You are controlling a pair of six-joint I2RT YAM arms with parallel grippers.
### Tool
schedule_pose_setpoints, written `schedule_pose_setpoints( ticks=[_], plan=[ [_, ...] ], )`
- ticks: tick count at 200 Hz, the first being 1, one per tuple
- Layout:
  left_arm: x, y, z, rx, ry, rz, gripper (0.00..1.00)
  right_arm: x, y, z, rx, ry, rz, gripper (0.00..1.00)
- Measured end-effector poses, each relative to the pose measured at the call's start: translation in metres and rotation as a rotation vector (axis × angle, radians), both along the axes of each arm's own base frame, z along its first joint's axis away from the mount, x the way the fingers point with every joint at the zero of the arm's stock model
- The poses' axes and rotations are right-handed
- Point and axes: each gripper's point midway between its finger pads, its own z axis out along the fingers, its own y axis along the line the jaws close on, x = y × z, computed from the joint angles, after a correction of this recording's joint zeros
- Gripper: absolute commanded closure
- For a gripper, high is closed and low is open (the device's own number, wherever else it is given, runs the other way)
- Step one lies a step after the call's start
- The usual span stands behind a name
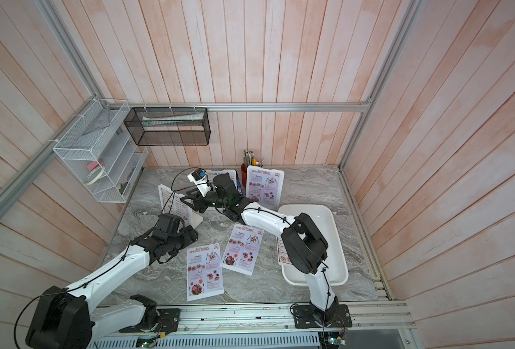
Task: Replace the menus in the menu holders
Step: Move the menu holder to the center of the board.
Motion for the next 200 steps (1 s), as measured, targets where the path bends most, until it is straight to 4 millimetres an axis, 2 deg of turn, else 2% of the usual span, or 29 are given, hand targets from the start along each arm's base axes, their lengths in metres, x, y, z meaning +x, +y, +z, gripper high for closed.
schedule_pose_setpoints(
  ticks=[36, 48, 64, 97, 153, 200],
  plan=[
    [0.031, 0.001, 0.015, 0.052, -0.072, 0.015, 0.32, -0.015, -0.05, 0.061, 0.076, -0.093, -0.06, 0.54],
    [0.042, 0.0, 0.021, 0.061, -0.097, 0.023, 0.36, -0.017, -0.065, 0.074, 0.093, -0.115, -0.094, 0.54],
    [0.055, -0.001, 0.025, 0.075, -0.123, 0.027, 0.37, -0.017, -0.084, 0.08, 0.102, -0.127, -0.142, 0.54],
    [0.07, 0.002, 0.019, 0.12, -0.126, 0.044, 0.47, -0.016, -0.107, 0.063, 0.073, -0.108, -0.217, 0.54],
    [0.102, 0.003, 0.022, 0.165, -0.152, 0.082, 0.47, -0.019, -0.124, 0.027, 0.007, -0.057, -0.278, 0.54],
    [0.13, 0.017, 0.022, 0.173, -0.168, 0.14, 0.47, -0.022, -0.133, 0.018, -0.01, -0.048, -0.303, 0.54]
  ],
)
